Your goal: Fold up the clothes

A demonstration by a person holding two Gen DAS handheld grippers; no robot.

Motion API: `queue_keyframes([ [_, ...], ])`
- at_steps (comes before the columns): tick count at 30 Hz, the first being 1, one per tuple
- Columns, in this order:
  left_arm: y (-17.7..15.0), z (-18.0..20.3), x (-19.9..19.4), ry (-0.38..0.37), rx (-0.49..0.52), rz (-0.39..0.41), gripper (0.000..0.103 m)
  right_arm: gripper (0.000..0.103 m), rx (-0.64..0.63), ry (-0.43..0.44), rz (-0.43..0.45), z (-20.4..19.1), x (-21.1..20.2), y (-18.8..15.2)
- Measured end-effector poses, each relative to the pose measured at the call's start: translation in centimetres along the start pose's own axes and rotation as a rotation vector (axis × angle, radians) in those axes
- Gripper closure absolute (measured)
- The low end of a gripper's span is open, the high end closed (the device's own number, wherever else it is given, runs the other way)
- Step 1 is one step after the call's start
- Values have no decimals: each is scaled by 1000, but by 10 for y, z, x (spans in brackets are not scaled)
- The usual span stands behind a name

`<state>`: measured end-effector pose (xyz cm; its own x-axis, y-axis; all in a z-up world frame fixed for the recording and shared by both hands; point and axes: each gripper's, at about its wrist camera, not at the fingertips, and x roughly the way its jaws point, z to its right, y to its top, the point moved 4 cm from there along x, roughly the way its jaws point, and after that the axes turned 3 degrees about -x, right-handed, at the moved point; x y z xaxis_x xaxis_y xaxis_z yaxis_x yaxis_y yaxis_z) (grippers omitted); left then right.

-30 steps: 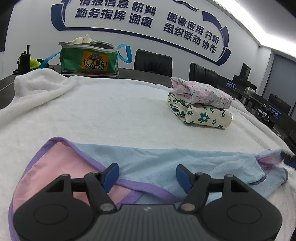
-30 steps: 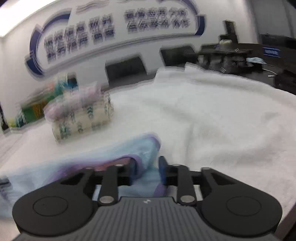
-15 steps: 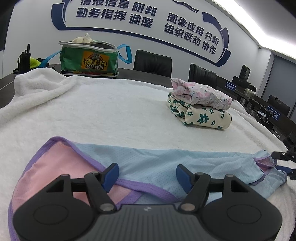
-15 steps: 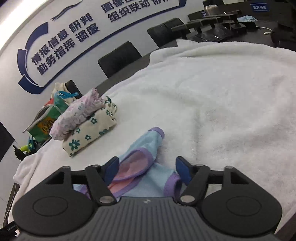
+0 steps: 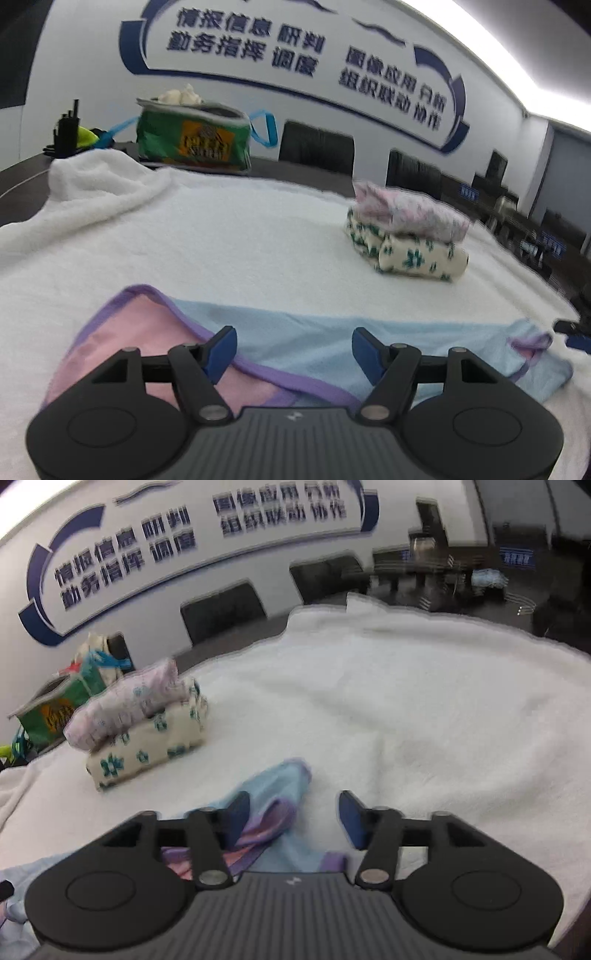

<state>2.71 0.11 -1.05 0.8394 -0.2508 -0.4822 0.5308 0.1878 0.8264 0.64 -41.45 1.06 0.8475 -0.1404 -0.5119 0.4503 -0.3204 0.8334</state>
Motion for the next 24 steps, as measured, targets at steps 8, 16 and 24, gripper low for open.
queue_keyframes([
  [8, 3, -7, -21, -14, -20, 48, 35, 41, 104, 17, -7, 24, -37, 4],
  [16, -2, -8, -17, -4, -11, 36, 35, 46, 78, 16, -107, 4, 1, -13],
  [24, -4, -10, -11, 2, -20, 0, 35, 90, -94, -13, -76, -24, 15, -21],
])
